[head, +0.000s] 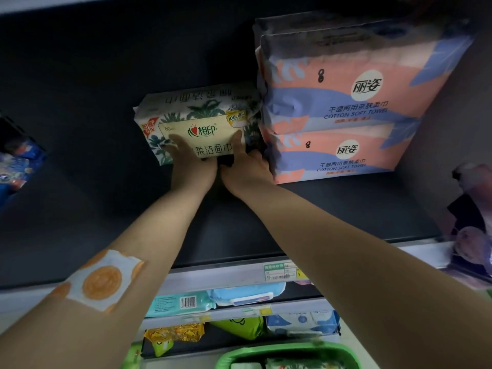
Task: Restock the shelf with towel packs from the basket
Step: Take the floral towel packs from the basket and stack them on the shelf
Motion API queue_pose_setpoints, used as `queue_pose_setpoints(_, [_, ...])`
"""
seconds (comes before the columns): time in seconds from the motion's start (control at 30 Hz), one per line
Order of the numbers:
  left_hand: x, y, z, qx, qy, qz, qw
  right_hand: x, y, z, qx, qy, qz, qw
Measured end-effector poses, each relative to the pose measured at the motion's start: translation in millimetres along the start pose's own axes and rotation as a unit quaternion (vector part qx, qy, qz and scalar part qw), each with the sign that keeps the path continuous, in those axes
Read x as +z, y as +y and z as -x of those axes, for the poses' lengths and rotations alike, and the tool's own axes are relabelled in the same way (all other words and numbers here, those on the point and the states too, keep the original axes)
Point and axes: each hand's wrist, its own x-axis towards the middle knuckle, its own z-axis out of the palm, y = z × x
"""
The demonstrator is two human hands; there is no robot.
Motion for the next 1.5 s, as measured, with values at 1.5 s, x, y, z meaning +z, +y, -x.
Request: queue_pose_setpoints(1.5, [227,-318,338,-0.393,-0.351,-0.173,0.832,181,432,265,0.388,-0.246,0.0,0.888])
